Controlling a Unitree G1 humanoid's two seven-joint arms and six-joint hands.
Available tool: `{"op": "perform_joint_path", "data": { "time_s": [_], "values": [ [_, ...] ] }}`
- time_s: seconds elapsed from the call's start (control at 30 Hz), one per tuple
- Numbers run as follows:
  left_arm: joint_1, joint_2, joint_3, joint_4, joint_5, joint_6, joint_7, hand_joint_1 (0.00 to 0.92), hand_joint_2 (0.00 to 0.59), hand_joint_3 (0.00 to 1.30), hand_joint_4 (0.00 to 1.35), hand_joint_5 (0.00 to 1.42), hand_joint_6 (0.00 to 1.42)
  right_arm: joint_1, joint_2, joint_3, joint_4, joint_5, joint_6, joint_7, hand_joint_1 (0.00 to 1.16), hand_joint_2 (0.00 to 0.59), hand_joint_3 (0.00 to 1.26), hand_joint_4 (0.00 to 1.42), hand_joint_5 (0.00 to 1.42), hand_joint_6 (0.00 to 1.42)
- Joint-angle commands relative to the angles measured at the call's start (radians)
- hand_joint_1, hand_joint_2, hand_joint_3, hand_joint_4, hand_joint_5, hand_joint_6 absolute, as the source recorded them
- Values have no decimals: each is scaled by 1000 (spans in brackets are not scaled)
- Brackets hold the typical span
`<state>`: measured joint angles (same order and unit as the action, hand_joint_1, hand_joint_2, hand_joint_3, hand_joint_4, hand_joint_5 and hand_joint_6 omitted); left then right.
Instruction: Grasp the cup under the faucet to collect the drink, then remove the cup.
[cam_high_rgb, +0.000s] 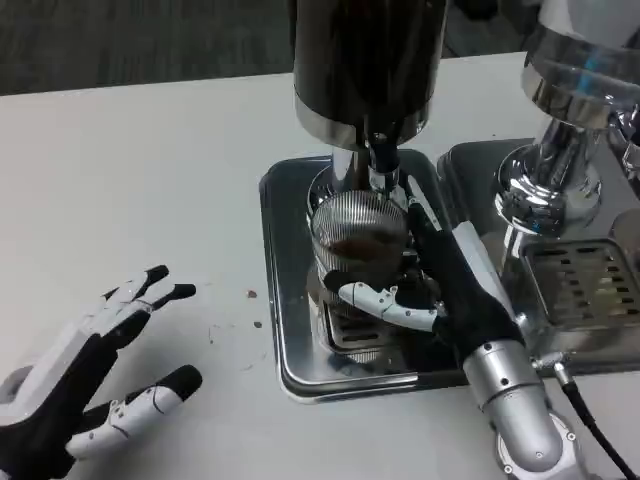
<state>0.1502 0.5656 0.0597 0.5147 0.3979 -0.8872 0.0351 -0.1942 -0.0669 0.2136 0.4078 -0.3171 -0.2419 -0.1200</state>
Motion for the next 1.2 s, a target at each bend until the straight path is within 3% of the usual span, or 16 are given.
{"op": "perform_joint_path", "data": {
  "time_s": [0.03, 0.37, 0.87, 1.2],
  "values": [
    [15, -4, 2, -17, -7, 13, 21, 7, 147, 202, 0, 24, 0, -3, 15, -4, 33, 17, -26, -1, 841, 157, 44, 193, 377, 545],
    [29, -6, 4, -33, -10, 24, 31, 9, 148, 209, 0, 24, 0, -11, 22, -5, 59, -3, -58, -32, 883, 153, 128, 249, 464, 631],
    [33, -6, 3, -38, -8, 28, 38, 10, 149, 219, 0, 37, 0, -6, 26, -4, 78, -18, -92, -86, 900, 156, 288, 370, 631, 868],
    [37, -10, 3, -44, -13, 32, 35, 10, 149, 219, 0, 37, 0, 0, 25, -2, 76, -43, -141, -134, 903, 158, 323, 415, 680, 953]
  ]
}}
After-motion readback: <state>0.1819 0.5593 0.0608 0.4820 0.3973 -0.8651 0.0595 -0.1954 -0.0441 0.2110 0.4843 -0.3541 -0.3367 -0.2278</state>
